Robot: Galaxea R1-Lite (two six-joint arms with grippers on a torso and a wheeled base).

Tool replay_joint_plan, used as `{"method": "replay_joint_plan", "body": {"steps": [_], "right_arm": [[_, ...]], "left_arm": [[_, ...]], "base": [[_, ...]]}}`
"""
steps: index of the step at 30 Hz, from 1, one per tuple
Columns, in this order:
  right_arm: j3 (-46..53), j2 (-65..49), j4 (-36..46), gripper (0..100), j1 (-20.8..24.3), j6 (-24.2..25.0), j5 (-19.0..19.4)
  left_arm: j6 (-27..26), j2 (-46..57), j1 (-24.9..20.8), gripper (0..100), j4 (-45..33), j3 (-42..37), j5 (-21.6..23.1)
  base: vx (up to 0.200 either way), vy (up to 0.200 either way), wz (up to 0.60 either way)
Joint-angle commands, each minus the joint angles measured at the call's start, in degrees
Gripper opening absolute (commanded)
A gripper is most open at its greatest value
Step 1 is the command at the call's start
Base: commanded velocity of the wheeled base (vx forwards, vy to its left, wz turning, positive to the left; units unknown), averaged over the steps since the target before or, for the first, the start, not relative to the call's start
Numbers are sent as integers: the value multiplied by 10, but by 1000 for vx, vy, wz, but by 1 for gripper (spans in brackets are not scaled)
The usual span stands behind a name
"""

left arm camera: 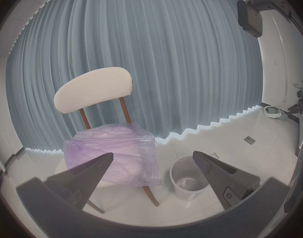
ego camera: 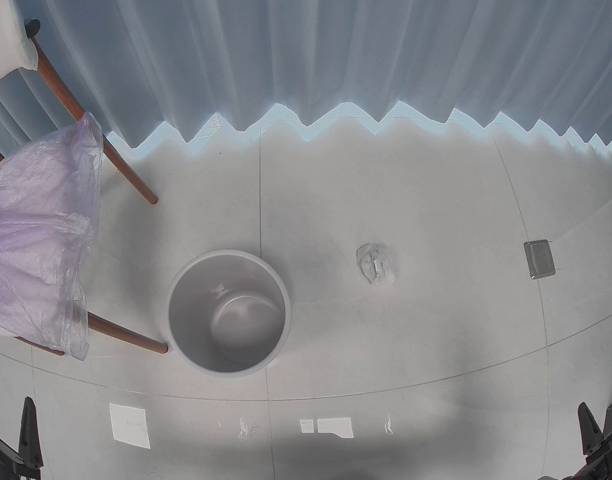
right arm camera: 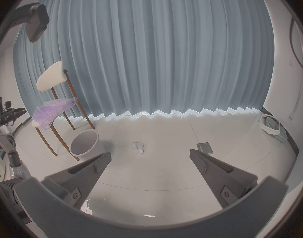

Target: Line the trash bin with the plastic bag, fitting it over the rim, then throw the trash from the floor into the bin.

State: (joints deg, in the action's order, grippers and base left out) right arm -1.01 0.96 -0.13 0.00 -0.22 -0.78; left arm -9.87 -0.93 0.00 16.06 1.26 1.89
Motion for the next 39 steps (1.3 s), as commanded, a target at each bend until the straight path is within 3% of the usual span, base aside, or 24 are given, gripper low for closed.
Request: {"method": "replay_joint_plan", "body": {"steps": [1, 4, 16, 23, 39], "right_arm": [[10, -10, 0, 100, 0, 0, 0], [10, -10, 0, 100, 0, 0, 0], [10, -10, 0, 100, 0, 0, 0], [10, -10, 0, 100, 0, 0, 0], [10, -10, 0, 100, 0, 0, 0]], "left_arm": [[-18, 9, 0, 100, -45, 38, 5], [-50, 9, 0, 100, -83, 60, 10], [-58, -61, 1, 100, -184, 183, 9], [-61, -138, -1, 100, -184, 230, 11], [-140, -253, -4, 100, -185, 265, 11]], "base": [[0, 0, 0], [0, 0, 0], [0, 0, 0], [0, 0, 0], [0, 0, 0]]}}
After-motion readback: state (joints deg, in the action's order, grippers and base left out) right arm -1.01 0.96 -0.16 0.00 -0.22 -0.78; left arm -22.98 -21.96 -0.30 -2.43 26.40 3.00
